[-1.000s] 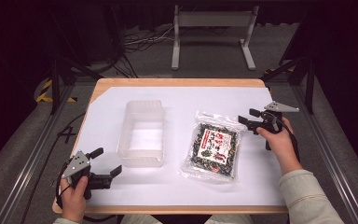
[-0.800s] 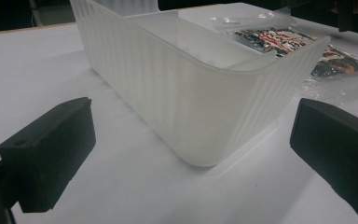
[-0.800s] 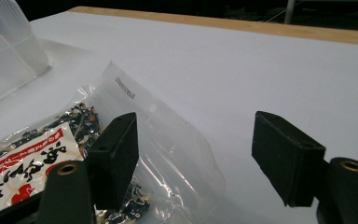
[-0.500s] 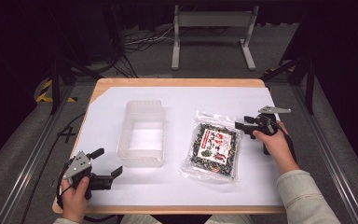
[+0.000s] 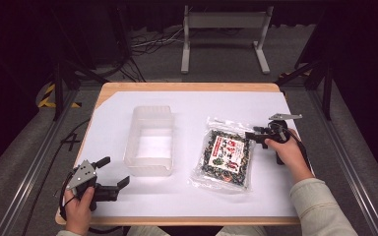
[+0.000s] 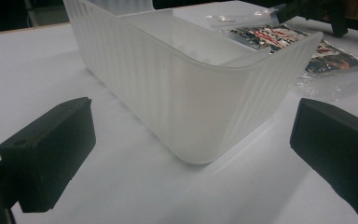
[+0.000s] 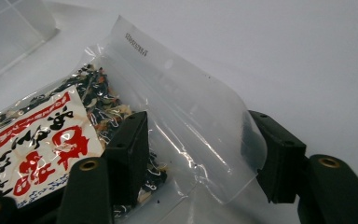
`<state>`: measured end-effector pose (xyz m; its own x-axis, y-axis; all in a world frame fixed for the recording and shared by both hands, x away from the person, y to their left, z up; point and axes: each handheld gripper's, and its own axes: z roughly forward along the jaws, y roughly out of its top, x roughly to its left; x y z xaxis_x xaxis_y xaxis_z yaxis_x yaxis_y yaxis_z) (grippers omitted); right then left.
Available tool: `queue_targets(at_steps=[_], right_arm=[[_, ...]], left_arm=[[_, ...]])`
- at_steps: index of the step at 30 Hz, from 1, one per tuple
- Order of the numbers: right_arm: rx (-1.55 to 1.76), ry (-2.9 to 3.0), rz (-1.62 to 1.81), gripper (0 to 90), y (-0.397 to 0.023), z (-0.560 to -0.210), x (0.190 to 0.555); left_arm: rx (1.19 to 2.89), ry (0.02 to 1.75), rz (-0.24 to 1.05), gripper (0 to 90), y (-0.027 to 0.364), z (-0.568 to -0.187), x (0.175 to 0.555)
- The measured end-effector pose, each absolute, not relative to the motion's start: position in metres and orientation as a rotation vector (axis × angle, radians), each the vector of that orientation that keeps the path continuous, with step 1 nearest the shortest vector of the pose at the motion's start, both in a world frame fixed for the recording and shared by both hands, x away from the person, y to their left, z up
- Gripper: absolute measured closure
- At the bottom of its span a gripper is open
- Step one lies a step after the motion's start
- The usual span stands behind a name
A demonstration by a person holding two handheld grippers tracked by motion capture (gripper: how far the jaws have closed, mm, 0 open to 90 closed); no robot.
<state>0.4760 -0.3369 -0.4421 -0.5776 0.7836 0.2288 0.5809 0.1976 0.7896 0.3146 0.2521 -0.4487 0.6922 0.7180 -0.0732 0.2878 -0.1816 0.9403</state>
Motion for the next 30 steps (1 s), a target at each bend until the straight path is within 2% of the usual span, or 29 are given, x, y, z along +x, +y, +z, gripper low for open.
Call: queue_targets(at_steps=[8,13,15,19,23,27,30], right_arm=[[1.307,2.258,1.332,46.9,-0.338,-0.442,0.476],[1.283,2.297,1.276,62.9,-0.34,-0.442,0.475],[1.258,2.292,1.246,77.2,-0.34,-0.438,0.473],[1.225,2.301,1.227,88.3,-0.338,-0.435,0.471],[1.18,2.31,1.181,90.0,-0.334,-0.432,0.469],[1.191,2.297,1.198,90.0,-0.334,-0.427,0.468],[1.2,2.282,1.225,90.0,-0.336,-0.421,0.465]], left_arm=[[1.767,0.808,0.474,1.0,0.253,-0.449,0.313],[1.777,0.8,0.468,0.8,0.252,-0.449,0.313],[1.778,0.798,0.47,0.8,0.251,-0.449,0.313],[1.765,0.798,0.458,0.6,0.252,-0.449,0.314],[1.734,0.805,0.392,0.4,0.251,-0.448,0.318],[1.706,0.829,0.399,0.4,0.25,-0.444,0.319],[1.747,0.855,0.428,1.4,0.249,-0.441,0.319]])
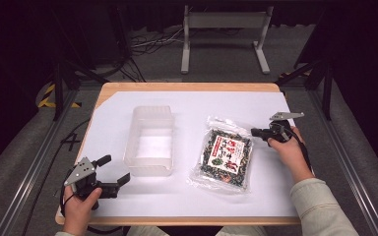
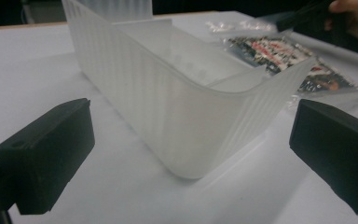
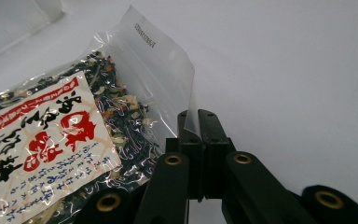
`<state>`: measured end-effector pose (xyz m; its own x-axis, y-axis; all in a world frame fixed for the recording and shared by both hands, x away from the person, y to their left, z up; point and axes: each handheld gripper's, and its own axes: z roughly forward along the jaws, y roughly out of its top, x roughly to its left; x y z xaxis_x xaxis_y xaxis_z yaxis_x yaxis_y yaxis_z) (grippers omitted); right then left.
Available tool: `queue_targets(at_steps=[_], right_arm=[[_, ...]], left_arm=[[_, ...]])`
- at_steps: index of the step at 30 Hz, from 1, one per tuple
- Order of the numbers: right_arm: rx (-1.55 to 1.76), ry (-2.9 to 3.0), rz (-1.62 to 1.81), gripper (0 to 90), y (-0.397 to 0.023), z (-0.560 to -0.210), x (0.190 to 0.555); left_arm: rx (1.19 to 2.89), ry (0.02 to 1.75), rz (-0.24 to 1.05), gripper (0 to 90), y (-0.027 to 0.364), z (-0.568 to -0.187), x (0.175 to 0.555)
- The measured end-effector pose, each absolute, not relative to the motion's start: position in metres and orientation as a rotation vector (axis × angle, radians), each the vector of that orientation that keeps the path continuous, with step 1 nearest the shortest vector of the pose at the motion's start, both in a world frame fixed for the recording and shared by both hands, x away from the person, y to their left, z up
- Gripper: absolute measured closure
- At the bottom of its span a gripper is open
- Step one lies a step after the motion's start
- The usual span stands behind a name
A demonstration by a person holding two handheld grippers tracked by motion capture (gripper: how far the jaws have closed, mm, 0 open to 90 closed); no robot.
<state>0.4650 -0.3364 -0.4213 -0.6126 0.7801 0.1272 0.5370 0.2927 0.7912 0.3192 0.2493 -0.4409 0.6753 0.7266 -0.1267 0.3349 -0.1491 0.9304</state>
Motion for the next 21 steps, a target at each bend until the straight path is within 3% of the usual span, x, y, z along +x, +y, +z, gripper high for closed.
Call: queue_targets(at_steps=[21], right_arm=[[0.997,2.129,1.435,90.0,-0.344,-0.33,0.421]], left_arm=[[1.775,0.885,0.522,4.8,0.244,-0.421,0.315]])
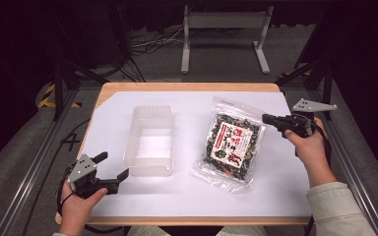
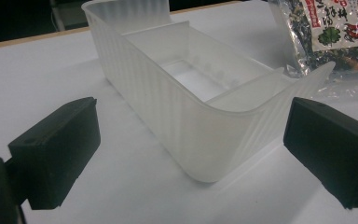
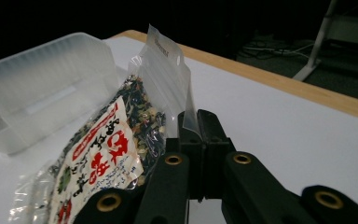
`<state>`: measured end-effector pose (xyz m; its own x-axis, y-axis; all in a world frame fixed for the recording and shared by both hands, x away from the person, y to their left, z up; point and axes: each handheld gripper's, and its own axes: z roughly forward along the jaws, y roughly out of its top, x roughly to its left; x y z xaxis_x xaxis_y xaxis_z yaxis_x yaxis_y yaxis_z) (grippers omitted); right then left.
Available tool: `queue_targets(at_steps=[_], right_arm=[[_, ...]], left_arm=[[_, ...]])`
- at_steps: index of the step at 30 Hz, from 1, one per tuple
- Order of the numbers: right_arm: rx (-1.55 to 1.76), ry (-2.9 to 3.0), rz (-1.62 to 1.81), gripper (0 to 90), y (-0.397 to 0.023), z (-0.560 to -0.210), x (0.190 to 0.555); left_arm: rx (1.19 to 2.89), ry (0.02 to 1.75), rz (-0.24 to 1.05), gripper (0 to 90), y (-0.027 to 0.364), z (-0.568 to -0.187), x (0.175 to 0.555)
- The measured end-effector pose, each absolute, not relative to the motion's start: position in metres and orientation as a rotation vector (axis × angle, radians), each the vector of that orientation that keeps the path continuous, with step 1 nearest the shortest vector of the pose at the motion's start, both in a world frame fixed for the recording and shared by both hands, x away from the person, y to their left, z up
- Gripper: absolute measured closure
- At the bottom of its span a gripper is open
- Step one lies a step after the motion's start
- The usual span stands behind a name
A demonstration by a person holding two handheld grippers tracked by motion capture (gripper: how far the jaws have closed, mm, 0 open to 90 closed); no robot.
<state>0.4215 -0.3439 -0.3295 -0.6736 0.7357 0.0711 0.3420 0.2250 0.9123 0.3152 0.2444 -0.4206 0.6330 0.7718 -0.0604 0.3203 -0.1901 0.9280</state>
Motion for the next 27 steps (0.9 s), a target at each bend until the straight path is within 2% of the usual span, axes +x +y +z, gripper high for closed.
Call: queue_targets(at_steps=[15,27], right_arm=[[0.804,2.074,1.505,90.0,-0.336,-0.272,0.378],[0.734,2.052,1.576,90.0,-0.333,-0.247,0.363]], left_arm=[[1.785,0.891,0.504,9.8,0.237,-0.404,0.311],[1.774,0.819,0.502,9.9,0.22,-0.386,0.314]])
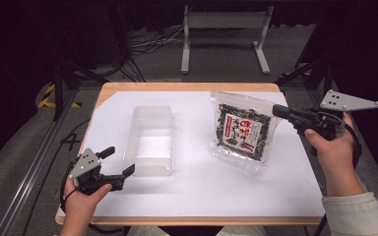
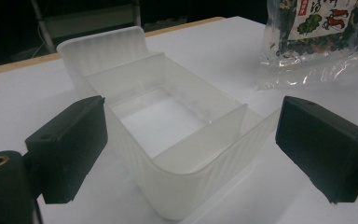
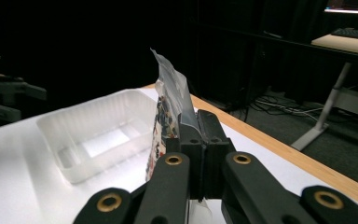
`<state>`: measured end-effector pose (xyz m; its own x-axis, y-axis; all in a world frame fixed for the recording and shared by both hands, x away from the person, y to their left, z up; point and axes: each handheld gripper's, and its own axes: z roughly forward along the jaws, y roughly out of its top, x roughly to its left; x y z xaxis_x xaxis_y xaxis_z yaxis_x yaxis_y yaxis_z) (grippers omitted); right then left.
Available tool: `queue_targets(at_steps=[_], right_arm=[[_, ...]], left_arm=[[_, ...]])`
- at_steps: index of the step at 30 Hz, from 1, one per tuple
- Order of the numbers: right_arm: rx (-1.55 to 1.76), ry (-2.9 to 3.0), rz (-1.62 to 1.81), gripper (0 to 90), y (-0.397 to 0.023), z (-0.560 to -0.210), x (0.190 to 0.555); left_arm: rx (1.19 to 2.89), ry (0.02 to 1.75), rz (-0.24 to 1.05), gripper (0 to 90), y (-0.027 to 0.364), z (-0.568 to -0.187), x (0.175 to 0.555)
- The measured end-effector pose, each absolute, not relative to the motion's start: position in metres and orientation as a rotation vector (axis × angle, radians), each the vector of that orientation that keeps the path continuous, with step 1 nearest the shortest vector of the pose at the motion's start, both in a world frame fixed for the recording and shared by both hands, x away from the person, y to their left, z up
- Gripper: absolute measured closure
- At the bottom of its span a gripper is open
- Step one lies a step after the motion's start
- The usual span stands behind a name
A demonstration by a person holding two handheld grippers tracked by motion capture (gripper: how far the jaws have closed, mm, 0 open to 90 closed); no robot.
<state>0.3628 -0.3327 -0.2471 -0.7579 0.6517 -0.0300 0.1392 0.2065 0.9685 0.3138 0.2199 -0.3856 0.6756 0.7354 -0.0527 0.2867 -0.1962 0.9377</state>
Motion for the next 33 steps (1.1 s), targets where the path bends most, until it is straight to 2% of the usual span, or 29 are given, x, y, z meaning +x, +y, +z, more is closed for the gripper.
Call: queue_targets(at_steps=[16,33], right_arm=[[0.601,2.062,1.653,90.0,-0.304,-0.219,0.351],[0.499,2.079,1.76,90.0,-0.278,-0.216,0.342]], left_arm=[[1.744,0.702,0.456,9.3,0.174,-0.359,0.329],[1.73,0.577,0.395,9.1,0.118,-0.342,0.337]])
